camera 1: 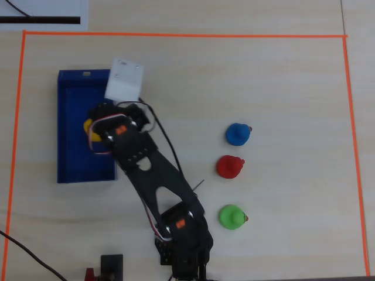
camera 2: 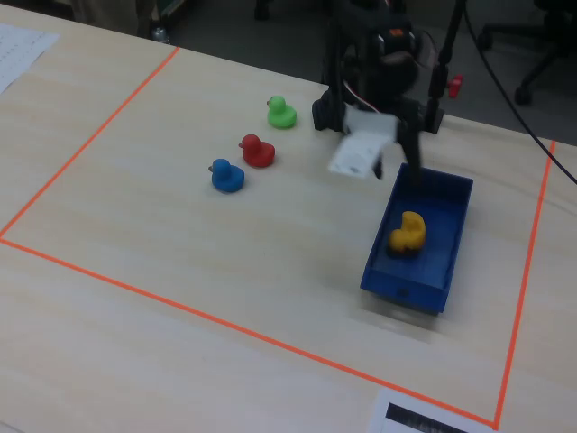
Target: Grasp yellow duck and put it into box.
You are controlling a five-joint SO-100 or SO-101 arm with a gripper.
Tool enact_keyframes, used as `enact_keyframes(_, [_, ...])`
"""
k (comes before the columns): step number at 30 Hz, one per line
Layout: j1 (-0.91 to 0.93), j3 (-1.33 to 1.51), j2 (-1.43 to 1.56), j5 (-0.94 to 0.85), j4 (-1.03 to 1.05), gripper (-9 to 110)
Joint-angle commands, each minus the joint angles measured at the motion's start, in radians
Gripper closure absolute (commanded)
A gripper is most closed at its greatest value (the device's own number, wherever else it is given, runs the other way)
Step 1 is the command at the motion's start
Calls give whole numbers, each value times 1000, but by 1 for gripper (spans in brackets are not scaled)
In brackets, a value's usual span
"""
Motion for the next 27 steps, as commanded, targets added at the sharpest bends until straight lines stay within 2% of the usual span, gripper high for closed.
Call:
enact_keyframes(1, [275,508,617,-163,-222,101])
enact_keyframes(6, [459,1163,1048,-351,-430,101])
enact_keyframes(10, [502,1433,1284,-407,-379,101])
enact_keyframes(18, [471,1434,1364,-453,17,101])
enact_keyframes(27, [476,1434,1364,-407,40,101])
